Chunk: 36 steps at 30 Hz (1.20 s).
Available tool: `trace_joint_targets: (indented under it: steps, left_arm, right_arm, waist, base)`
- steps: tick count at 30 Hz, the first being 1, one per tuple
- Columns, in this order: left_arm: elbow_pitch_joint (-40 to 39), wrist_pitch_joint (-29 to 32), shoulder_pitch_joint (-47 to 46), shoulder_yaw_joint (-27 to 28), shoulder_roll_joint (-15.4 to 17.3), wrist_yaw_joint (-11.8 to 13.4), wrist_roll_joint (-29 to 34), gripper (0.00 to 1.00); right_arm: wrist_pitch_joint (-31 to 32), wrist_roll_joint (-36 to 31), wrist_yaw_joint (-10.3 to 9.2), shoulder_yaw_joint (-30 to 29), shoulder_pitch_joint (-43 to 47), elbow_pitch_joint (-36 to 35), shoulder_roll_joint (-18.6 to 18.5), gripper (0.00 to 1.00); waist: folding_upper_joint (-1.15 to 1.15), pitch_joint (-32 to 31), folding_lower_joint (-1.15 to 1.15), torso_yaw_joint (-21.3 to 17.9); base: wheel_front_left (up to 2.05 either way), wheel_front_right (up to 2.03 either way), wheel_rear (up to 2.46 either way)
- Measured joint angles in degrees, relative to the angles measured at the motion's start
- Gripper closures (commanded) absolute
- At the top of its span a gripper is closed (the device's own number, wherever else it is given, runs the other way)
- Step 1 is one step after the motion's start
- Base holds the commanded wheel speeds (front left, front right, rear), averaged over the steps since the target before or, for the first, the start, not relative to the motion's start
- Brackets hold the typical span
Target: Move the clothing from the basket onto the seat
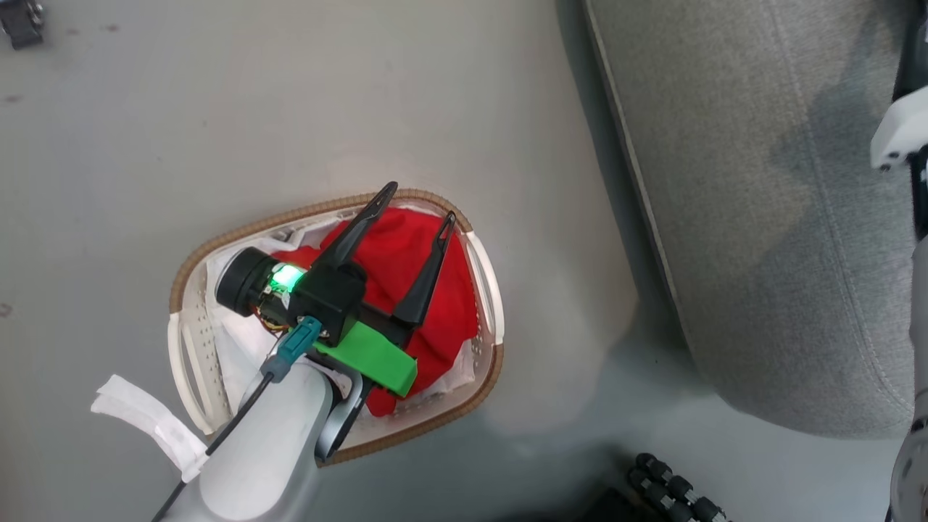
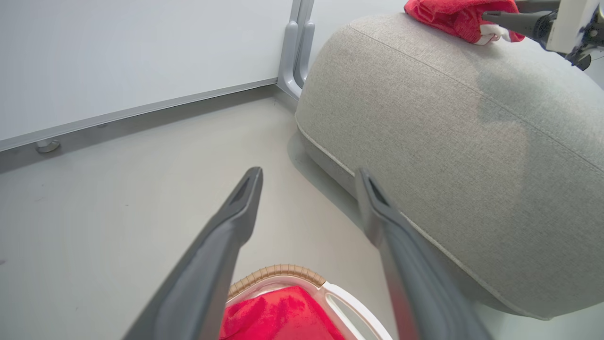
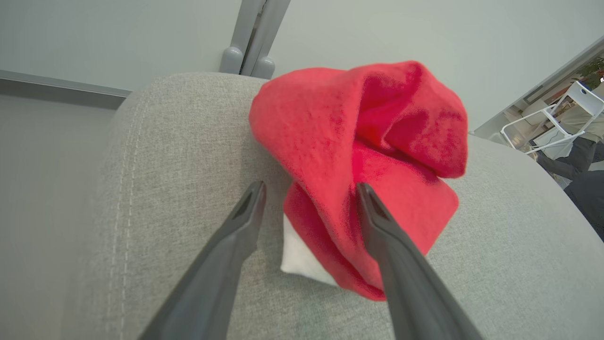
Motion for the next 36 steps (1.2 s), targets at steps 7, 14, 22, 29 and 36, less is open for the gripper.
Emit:
trace_joint_targets:
  steps: [7,14,22,29,36]
  left_arm:
    - [1.3,0.0,1.8,2.5,-2.2,-0.1,-1.2,0.0]
    - [1.7,0.0,5.3,7.6,-4.6,-0.3,-2.6,0.0]
    - [1.6,0.0,10.2,14.9,-6.3,-0.4,-3.1,0.0]
    - [0.1,0.0,14.8,21.4,-7.0,-0.5,-2.4,0.0]
    - [-0.8,0.0,19.7,26.6,-7.1,0.0,-1.9,0.0]
  right_arm:
    - [0.0,1.3,0.0,4.1,6.0,-3.1,0.5,0.0]
    - [0.0,3.2,0.0,7.7,8.3,-7.6,1.0,0.0]
    - [0.0,6.9,0.0,10.9,13.2,-11.4,5.7,0.0]
    - [0.0,10.6,0.0,16.0,19.3,-14.9,8.7,0.0]
    - [0.0,16.2,0.0,21.2,26.7,-16.7,9.4,0.0]
  waist:
    - [0.0,-5.3,0.0,0.7]
    - [0.0,-11.6,-0.01,2.6]
    - [0.0,-18.9,-0.01,5.9]
    - [0.0,-23.7,-0.01,9.5]
    - [0.0,-27.5,-0.01,12.3]
  base:
    - [0.0,0.0,0.0]
    - [0.0,0.0,0.0]
    - [0.0,0.0,0.0]
    - [0.0,0.0,0.0]
    - [0.0,0.0,0.0]
